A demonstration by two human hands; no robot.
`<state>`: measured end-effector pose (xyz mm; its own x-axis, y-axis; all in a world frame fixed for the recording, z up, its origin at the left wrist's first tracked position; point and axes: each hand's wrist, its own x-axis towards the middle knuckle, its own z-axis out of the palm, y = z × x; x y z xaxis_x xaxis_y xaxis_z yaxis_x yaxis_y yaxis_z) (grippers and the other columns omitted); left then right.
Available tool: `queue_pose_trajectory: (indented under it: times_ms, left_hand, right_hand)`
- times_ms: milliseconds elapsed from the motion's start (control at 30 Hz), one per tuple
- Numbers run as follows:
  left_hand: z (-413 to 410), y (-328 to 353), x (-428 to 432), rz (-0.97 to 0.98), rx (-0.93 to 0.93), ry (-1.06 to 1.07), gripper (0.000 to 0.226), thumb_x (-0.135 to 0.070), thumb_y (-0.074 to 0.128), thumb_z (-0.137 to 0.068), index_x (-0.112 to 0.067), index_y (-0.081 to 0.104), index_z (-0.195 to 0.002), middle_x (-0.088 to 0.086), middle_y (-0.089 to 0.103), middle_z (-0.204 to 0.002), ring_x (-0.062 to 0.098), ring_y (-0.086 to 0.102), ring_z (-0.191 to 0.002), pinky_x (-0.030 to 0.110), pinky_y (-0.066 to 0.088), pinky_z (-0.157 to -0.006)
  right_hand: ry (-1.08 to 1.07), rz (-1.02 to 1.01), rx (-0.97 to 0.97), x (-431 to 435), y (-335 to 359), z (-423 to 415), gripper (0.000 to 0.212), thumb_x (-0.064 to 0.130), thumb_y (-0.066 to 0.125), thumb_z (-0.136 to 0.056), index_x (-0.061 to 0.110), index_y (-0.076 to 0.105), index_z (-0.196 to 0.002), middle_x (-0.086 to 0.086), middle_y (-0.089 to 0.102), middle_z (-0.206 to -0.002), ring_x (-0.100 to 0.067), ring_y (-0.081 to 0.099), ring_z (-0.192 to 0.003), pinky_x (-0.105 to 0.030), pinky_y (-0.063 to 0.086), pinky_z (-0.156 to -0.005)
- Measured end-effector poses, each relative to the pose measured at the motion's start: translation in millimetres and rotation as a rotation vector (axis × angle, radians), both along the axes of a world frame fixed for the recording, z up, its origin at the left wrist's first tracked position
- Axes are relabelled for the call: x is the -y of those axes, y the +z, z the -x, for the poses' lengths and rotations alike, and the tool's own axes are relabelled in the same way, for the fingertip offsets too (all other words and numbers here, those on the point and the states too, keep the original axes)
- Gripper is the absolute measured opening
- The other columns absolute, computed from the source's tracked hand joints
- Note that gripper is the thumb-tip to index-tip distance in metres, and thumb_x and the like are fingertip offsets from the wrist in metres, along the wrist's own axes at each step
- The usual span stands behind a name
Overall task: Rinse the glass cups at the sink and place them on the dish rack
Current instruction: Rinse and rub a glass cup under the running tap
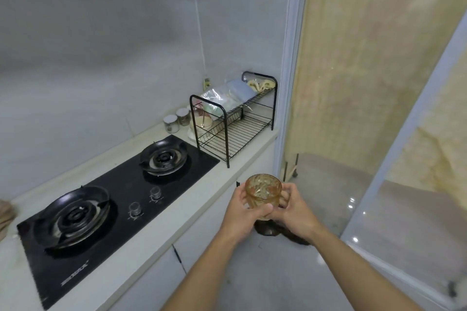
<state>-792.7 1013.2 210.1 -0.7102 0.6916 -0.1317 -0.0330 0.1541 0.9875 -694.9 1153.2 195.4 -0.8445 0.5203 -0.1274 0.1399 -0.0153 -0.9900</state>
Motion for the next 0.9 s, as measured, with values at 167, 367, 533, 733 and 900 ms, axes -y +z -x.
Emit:
queue_pose_trajectory:
  times_ms: [167, 367, 533, 733, 900]
  left_hand:
    - [33.2, 1.2, -77.7, 0.017, 0.028, 0.074, 0.089, -0.027, 0.096, -0.068, -0.024, 0.051, -0.145, -0.007, 0.063, -0.137, 0.009, 0.055, -0.132, 0.032, 0.049, -0.111]
    - [89.7, -9.4, -147.5, 0.014, 0.062, 0.123, 0.074, -0.024, 0.091, -0.076, -0.029, 0.054, -0.140, -0.010, 0.064, -0.135, 0.005, 0.055, -0.130, 0.028, 0.049, -0.109]
    - [153.5, -32.3, -205.9, 0.004, 0.142, 0.162, 0.072, -0.009, 0.086, -0.084, -0.027, 0.051, -0.144, -0.006, 0.066, -0.134, 0.011, 0.059, -0.127, 0.034, 0.051, -0.110]
    - [225.8, -39.8, -256.0, -0.038, 0.244, 0.234, 0.049, -0.006, 0.074, -0.093, -0.033, 0.058, -0.131, -0.007, 0.073, -0.118, 0.007, 0.066, -0.113, 0.017, 0.051, -0.091]
    - [264.0, -61.4, -276.4, 0.000, 0.375, 0.412, 0.037, -0.011, 0.055, -0.100, -0.024, 0.060, -0.134, 0.004, 0.074, -0.123, 0.016, 0.068, -0.114, 0.028, 0.056, -0.096]
  right_hand:
    - [0.075, -0.027, 0.039, -86.6, 0.3, 43.8, 0.090, 0.023, 0.100, -0.055, 0.020, 0.042, -0.124, -0.009, 0.066, -0.130, -0.023, 0.068, -0.118, -0.033, 0.059, -0.095]
    - [0.148, -0.080, 0.117, -166.6, -15.9, 115.6, 0.084, 0.012, 0.099, -0.063, 0.023, 0.040, -0.122, -0.007, 0.065, -0.128, -0.023, 0.067, -0.116, -0.051, 0.055, -0.104]
    - [0.187, -0.104, 0.195, -228.4, -21.7, 185.4, 0.086, 0.017, 0.099, -0.061, 0.024, 0.040, -0.123, -0.006, 0.063, -0.130, -0.023, 0.064, -0.120, -0.045, 0.055, -0.103]
    - [0.305, -0.173, 0.301, -285.1, -23.9, 276.9, 0.084, 0.005, 0.093, -0.072, 0.016, 0.036, -0.134, -0.004, 0.062, -0.127, -0.016, 0.063, -0.113, -0.036, 0.056, -0.099]
    - [0.508, -0.216, 0.429, -304.3, -33.5, 338.9, 0.080, 0.012, 0.087, -0.080, 0.023, 0.033, -0.137, 0.001, 0.059, -0.127, -0.012, 0.061, -0.113, -0.030, 0.054, -0.096]
